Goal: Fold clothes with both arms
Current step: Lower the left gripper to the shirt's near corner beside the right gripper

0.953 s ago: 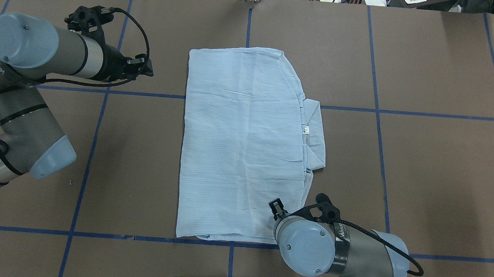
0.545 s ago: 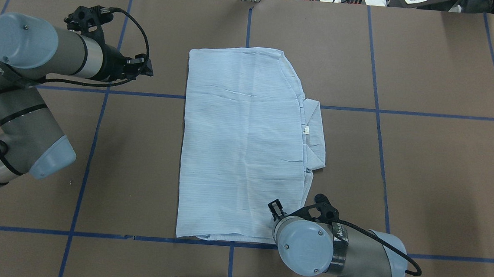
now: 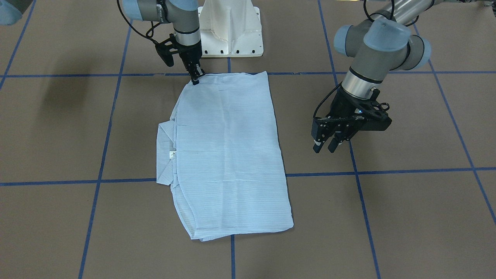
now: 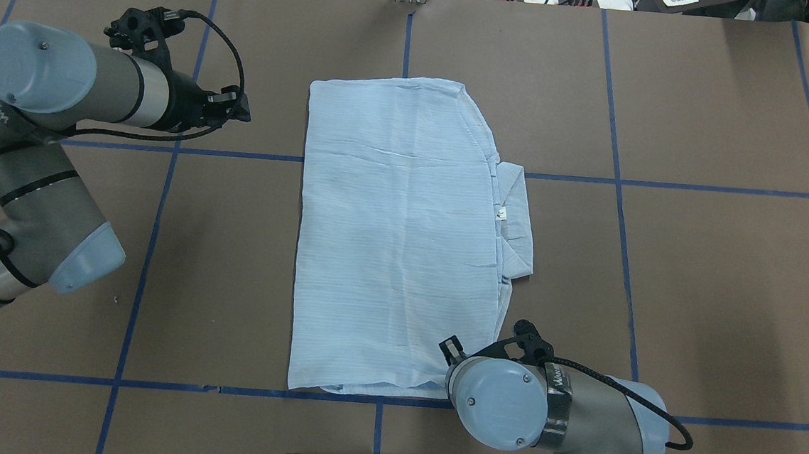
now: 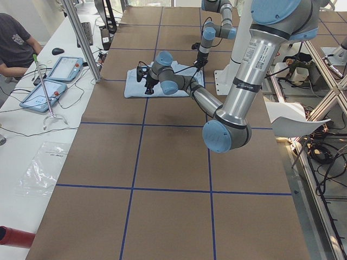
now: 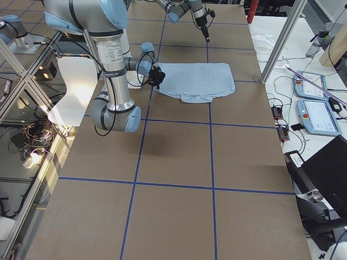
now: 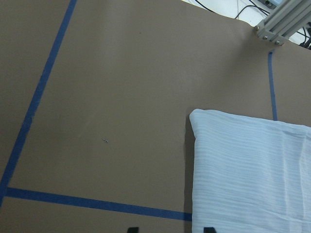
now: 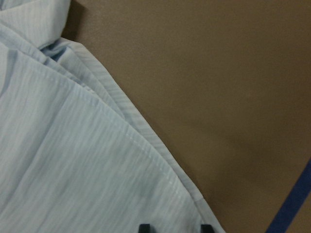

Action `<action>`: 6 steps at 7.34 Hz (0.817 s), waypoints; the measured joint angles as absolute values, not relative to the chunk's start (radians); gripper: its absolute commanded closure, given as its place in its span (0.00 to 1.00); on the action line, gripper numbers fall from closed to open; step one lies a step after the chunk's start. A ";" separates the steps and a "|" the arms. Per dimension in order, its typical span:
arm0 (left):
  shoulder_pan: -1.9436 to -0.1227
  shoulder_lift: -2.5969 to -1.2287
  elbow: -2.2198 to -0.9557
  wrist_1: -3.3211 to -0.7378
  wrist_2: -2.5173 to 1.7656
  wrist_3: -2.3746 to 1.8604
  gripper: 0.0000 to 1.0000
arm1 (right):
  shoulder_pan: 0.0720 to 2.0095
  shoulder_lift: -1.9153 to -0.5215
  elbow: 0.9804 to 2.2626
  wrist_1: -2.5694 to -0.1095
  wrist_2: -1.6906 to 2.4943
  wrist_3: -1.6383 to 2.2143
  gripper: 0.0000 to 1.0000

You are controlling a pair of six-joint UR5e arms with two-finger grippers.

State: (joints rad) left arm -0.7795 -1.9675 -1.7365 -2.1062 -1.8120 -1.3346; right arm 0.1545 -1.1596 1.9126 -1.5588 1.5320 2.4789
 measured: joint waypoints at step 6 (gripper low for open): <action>-0.479 -1.928 -1.884 -2.099 -1.688 -1.817 0.46 | 0.168 -1.170 1.969 -1.572 1.560 2.486 1.00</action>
